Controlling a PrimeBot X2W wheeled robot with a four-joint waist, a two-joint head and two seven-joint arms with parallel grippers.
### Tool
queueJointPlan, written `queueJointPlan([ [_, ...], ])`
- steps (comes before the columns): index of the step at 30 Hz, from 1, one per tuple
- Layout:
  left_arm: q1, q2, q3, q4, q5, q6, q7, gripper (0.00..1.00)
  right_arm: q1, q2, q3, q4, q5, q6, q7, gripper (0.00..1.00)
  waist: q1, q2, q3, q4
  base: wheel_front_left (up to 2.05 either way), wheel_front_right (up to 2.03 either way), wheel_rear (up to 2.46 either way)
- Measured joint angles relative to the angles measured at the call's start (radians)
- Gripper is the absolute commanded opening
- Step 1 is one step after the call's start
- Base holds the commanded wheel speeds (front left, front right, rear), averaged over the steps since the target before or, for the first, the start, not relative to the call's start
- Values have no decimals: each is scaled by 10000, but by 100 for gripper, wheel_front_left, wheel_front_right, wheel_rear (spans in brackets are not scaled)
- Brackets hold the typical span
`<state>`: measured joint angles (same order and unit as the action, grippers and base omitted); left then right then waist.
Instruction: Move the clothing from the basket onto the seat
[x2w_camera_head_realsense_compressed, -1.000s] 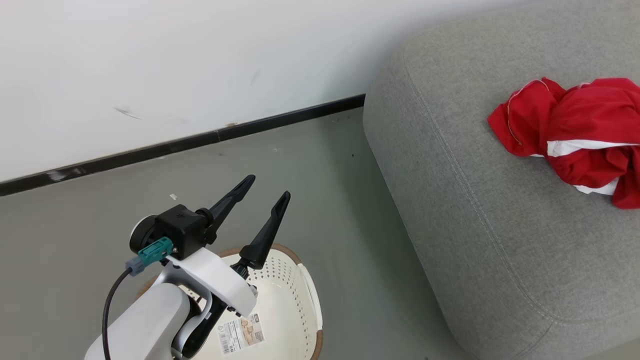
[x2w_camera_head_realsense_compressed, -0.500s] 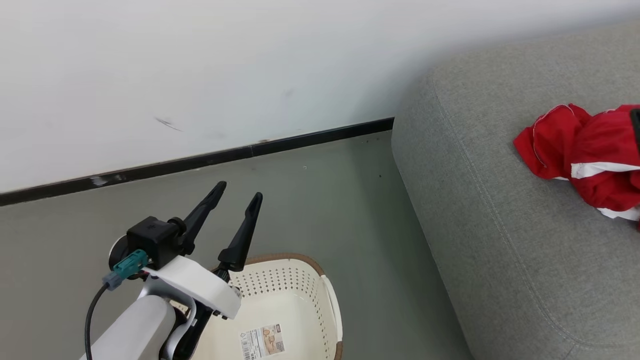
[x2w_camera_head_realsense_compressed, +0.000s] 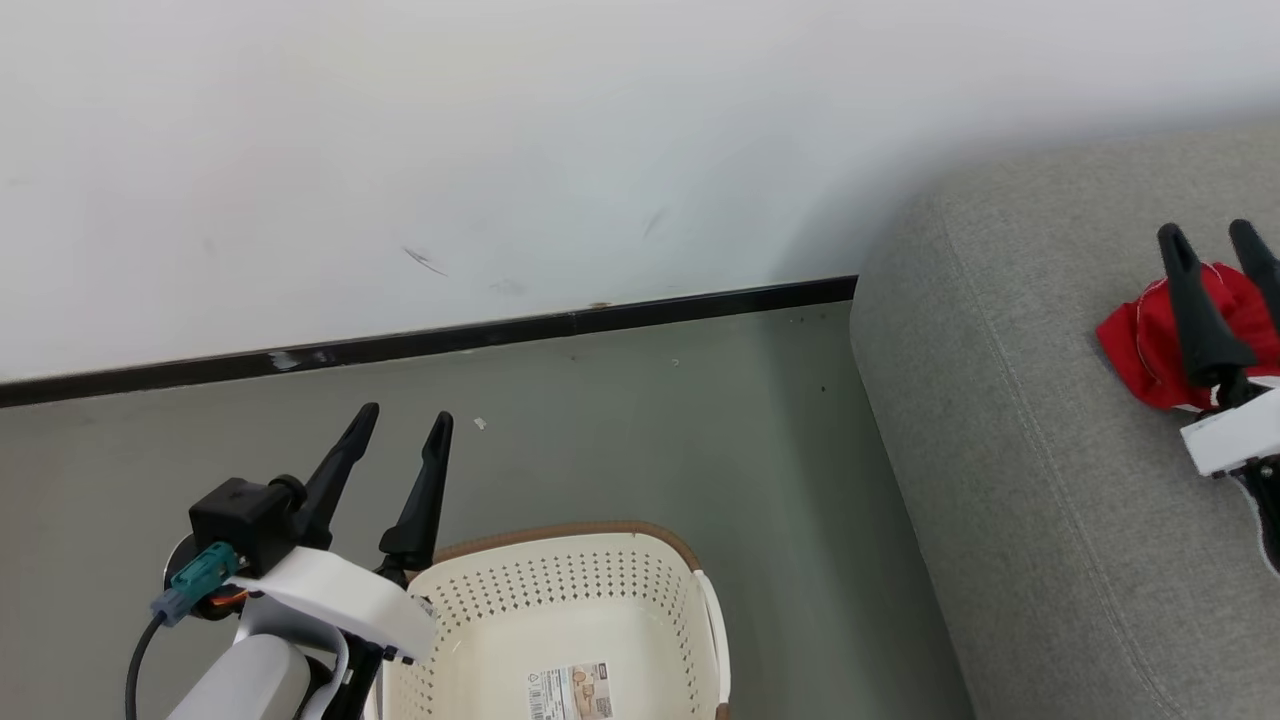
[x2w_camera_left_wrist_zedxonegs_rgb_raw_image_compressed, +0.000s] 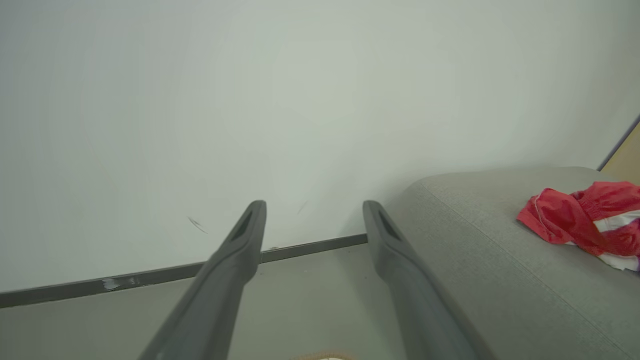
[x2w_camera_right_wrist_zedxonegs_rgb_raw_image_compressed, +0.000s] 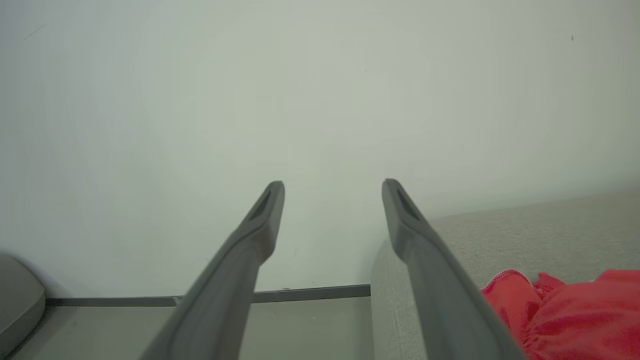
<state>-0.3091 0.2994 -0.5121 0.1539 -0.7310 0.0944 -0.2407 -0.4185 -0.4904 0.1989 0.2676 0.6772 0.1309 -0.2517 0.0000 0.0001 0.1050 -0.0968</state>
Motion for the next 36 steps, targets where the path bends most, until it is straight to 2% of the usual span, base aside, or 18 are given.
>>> queueJointPlan([
  [4, 229, 2, 192, -29, 0, 102, -73, 100, 555, 665, -295, -322, -40, 0, -6, 100, 0, 0, -99, 256, 0, 0, 0],
  [13, 632, -167, 514, -125, -150, 186, -75, 100, 1878, 1363, -387, -732, -1066, 0, -6, 100, 0, 0, -261, 801, 0, 0, 0],
  [21, 1052, -255, 976, -178, 84, 295, -77, 100, 2780, 2084, -1018, -1225, -1785, 0, -6, 100, 0, 0, -421, 1186, 0, 0, 0],
  [36, 1582, -731, 1555, -364, 493, 288, -84, 100, 3575, 2688, -1536, -1818, -2683, 0, -6, 100, 0, 0, -744, 1409, 0, 0, 0],
])
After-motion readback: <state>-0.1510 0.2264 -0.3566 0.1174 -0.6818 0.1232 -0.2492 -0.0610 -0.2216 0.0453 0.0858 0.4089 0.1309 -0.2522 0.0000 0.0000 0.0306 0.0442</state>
